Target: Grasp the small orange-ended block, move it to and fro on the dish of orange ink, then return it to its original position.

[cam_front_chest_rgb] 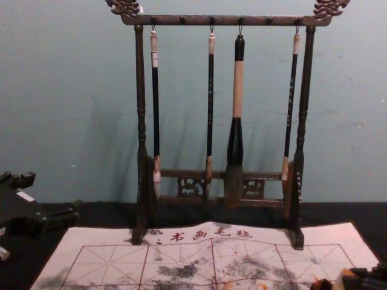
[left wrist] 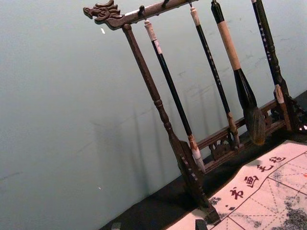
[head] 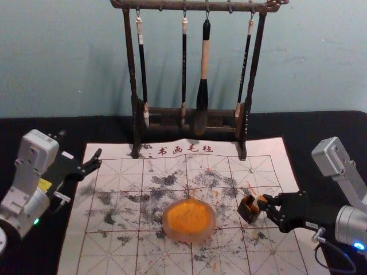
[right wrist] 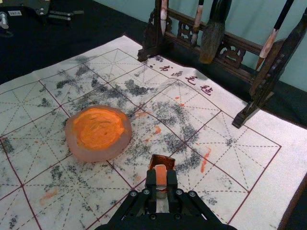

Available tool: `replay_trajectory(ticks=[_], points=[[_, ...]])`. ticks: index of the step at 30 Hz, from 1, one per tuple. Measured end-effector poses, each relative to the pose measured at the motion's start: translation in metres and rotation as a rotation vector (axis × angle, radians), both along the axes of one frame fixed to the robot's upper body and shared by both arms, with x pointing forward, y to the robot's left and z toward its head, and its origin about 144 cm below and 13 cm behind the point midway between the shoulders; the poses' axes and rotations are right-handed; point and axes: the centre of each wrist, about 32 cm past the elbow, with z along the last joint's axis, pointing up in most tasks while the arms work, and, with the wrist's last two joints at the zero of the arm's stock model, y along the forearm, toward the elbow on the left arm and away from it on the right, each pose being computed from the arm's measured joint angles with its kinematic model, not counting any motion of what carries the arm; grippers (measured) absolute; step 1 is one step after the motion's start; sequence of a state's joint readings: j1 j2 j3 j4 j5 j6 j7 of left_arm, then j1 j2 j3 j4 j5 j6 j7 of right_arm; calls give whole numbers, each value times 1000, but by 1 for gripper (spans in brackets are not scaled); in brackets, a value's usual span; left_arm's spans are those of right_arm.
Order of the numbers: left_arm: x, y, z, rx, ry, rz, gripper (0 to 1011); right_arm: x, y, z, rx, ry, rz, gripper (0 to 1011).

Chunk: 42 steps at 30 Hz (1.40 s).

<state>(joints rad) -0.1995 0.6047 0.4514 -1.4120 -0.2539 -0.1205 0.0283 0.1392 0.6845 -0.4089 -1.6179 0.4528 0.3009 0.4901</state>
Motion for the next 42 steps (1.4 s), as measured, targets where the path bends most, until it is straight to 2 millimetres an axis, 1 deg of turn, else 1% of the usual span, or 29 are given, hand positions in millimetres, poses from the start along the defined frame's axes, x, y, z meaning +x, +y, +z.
replay_trajectory(ticks=[35, 37, 38, 41, 42], points=[[0, 0, 0, 0, 0, 0, 1001, 0, 0, 0, 2, 0, -4, 108], [0, 0, 0, 0, 0, 0, 1001, 0, 0, 0, 2, 0, -4, 144], [0, 0, 0, 0, 0, 0, 1001, 0, 0, 0, 2, 0, -4, 187], [0, 0, 0, 0, 0, 0, 1001, 0, 0, 0, 2, 0, -4, 262], [0, 0, 0, 0, 0, 0, 1001, 0, 0, 0, 2, 0, -4, 303]])
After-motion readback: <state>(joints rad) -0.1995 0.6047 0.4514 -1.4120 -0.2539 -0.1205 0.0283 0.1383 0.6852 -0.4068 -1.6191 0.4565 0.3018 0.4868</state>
